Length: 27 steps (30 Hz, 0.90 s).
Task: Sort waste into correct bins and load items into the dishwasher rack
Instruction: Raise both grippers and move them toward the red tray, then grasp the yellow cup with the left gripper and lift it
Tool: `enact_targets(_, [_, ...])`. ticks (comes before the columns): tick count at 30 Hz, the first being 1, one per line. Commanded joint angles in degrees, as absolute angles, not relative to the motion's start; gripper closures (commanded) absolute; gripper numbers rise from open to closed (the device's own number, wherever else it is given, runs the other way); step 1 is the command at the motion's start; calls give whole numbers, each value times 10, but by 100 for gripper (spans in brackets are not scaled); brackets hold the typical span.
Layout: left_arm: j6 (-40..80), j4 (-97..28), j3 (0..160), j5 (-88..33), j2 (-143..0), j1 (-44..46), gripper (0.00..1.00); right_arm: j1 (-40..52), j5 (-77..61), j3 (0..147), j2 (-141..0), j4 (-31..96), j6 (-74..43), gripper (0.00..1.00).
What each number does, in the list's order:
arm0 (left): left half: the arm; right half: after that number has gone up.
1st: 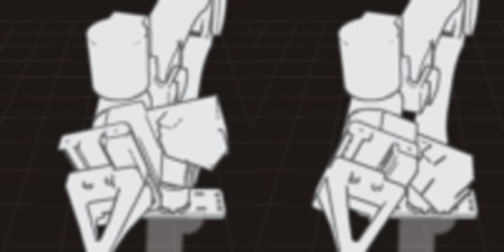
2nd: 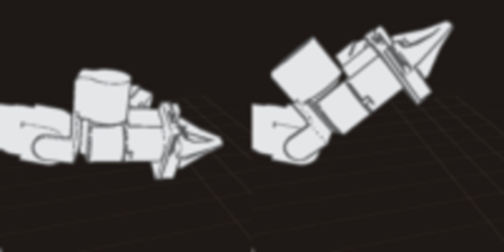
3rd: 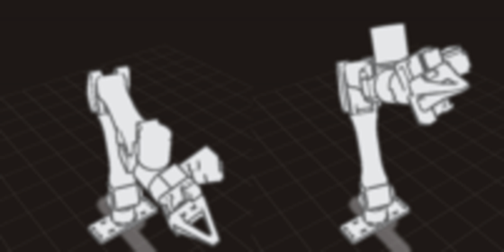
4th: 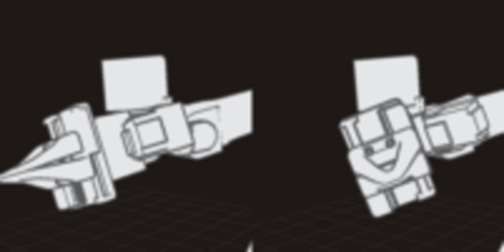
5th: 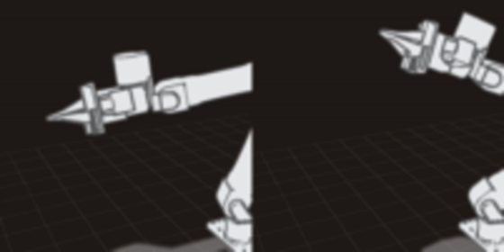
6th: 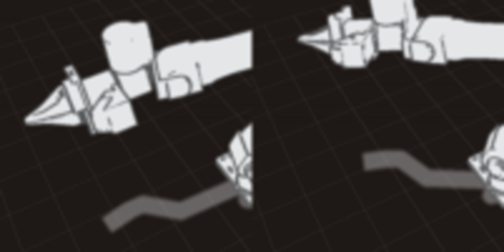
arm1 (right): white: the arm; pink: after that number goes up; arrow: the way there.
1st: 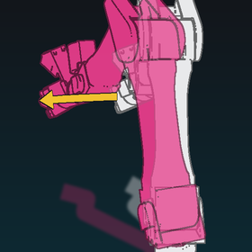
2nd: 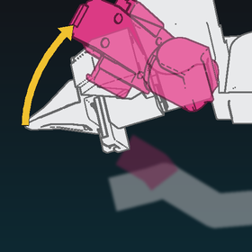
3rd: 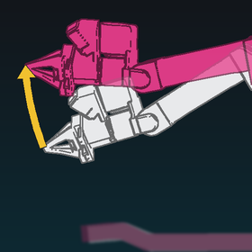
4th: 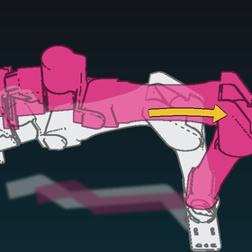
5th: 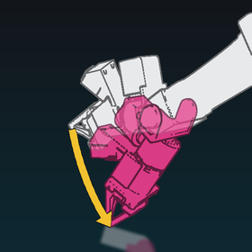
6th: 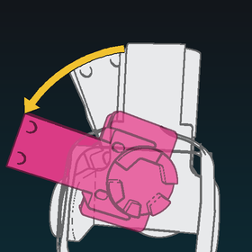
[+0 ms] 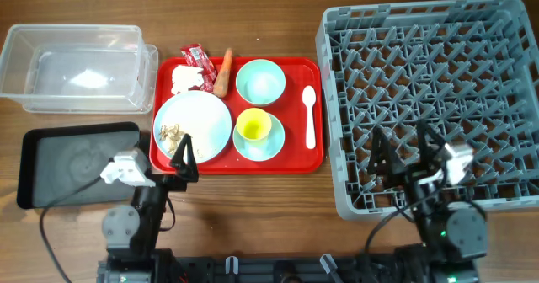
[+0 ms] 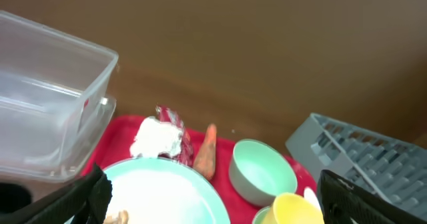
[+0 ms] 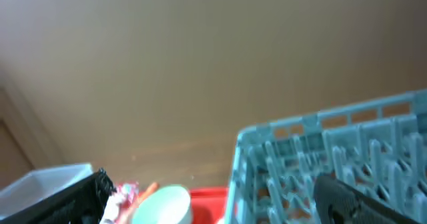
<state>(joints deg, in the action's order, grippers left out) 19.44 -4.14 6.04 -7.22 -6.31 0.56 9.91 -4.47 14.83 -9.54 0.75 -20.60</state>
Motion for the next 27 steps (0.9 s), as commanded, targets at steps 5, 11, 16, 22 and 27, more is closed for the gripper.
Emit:
enact_targets(5, [216,-217,365,-79,-345,1,0,98,-140,464,-412,277,-218,0])
enact_targets(11, [214,-418,635,-158,-602,14,0,98,-155,671,-654,453,-177,0])
enact_targets(16, [243,-407,678,-287,-720,31,0,98,-261,694,-733,439,-176,0])
enact_targets(22, [243,-426,678,-163,-846,143,17,98,-243,694,-734,425,-182,0])
enact_targets(27, [243,-427,678,-75,-942,221,38,98,-243,694,-734,447,-182,0])
